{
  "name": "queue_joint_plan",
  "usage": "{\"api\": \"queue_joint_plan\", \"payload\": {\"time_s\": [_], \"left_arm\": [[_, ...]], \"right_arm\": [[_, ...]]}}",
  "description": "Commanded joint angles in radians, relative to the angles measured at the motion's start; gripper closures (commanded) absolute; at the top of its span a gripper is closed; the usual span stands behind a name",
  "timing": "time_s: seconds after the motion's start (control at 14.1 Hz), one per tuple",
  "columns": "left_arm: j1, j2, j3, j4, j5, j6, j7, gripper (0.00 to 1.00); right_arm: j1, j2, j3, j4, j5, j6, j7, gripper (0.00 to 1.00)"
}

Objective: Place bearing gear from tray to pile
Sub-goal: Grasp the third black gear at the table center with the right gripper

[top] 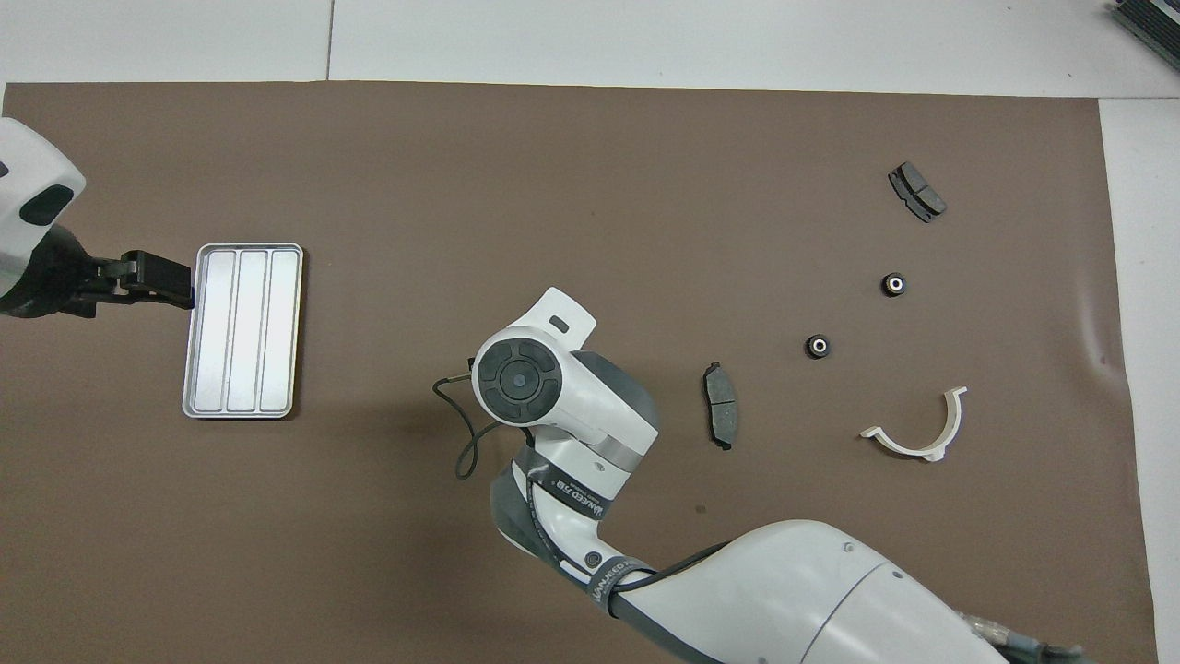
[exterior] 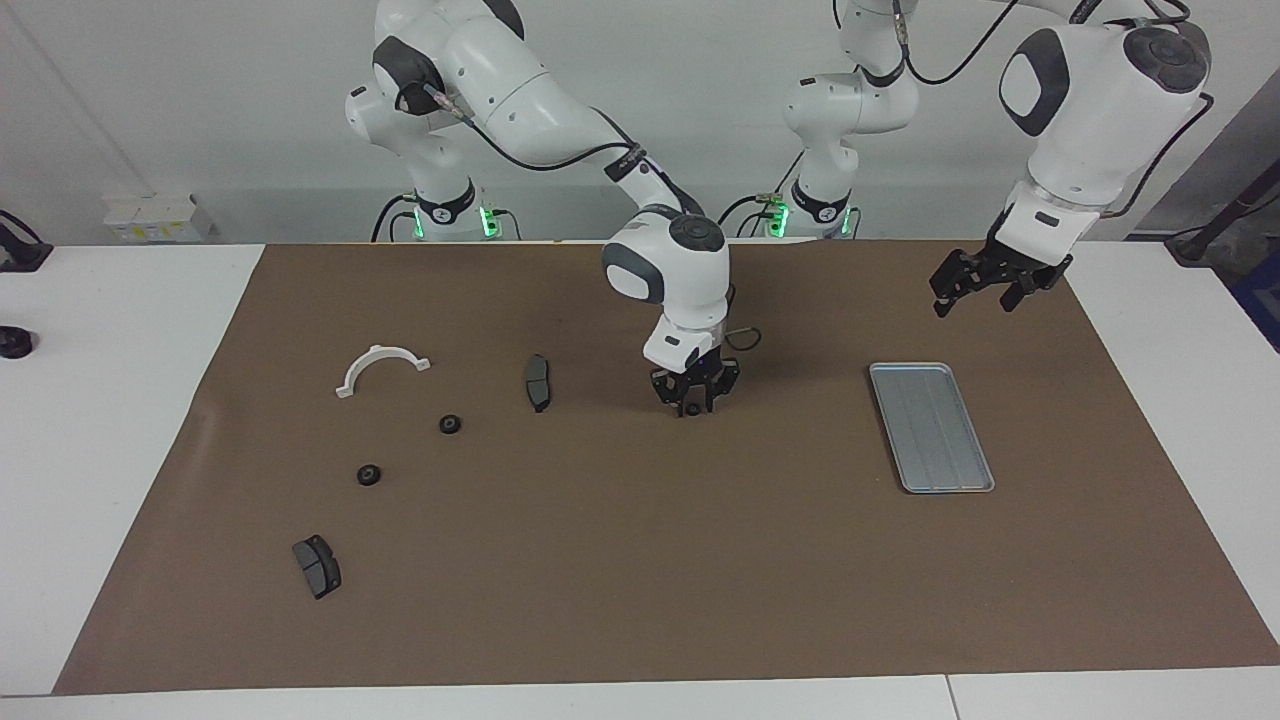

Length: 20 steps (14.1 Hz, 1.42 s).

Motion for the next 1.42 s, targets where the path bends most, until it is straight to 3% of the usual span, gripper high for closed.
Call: {"api": "queue_joint_plan", "payload": {"time_s": [0.0,0.14,0.21,0.43,0.85,1.35], "left_arm": [[-0.007,-0.024,-0.001,-0.019,0.021,-0.001,0.01,0.0],[-0.005,-0.024,-0.002,-0.022,0.019,0.011,0.005,0.0],[0.004,-0.026,-0.004,-0.025,0.019,0.016,0.01,0.0],[0.007,-0.026,-0.001,-0.026,0.019,0.014,0.008,0.0],[0.001,-0.033,0.001,-0.025,0.019,0.002,0.013,0.0],[0.007,-0.032,0.001,-0.023,0.021,0.011,0.168,0.0]], "right_arm": [[-0.006,-0.004,0.008,-0.019,-0.031,0.021,0.045,0.71],[0.003,-0.007,0.006,-0.008,-0.031,0.0,0.068,0.98],[0.006,-0.008,0.006,-0.002,-0.033,-0.017,0.068,1.0],[-0.026,-0.036,0.006,-0.005,-0.059,-0.024,0.066,1.0],[-0.26,-0.18,0.012,-0.146,-0.054,-0.002,-0.082,1.0],[-0.512,-0.177,0.017,-0.169,-0.042,-0.002,-0.346,1.0]]}}
